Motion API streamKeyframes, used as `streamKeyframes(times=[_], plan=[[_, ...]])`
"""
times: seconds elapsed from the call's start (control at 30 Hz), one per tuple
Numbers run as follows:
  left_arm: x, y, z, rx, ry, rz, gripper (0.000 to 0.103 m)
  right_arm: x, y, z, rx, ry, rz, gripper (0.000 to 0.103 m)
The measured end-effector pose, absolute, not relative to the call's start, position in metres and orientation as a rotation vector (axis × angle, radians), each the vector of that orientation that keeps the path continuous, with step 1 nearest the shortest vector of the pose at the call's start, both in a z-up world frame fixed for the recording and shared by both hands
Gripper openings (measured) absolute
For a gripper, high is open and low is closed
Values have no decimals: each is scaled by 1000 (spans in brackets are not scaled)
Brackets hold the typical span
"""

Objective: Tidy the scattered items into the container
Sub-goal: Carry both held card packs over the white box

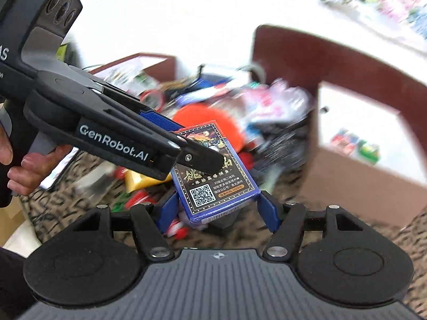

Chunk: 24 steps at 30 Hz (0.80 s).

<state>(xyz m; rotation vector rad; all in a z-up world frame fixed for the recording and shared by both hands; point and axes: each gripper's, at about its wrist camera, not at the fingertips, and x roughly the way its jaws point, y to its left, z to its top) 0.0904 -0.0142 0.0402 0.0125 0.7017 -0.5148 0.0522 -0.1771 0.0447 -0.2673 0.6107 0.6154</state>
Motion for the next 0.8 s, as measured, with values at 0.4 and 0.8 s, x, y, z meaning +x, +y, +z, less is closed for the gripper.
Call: streamKeyframes(times=[0.4, 0.8], plan=[[194, -99, 102, 78, 606, -538, 57, 148, -231, 101, -218, 561, 468, 70], [324, -145, 81, 106, 685, -509, 57, 275, -247, 80, -125, 694, 387, 70]])
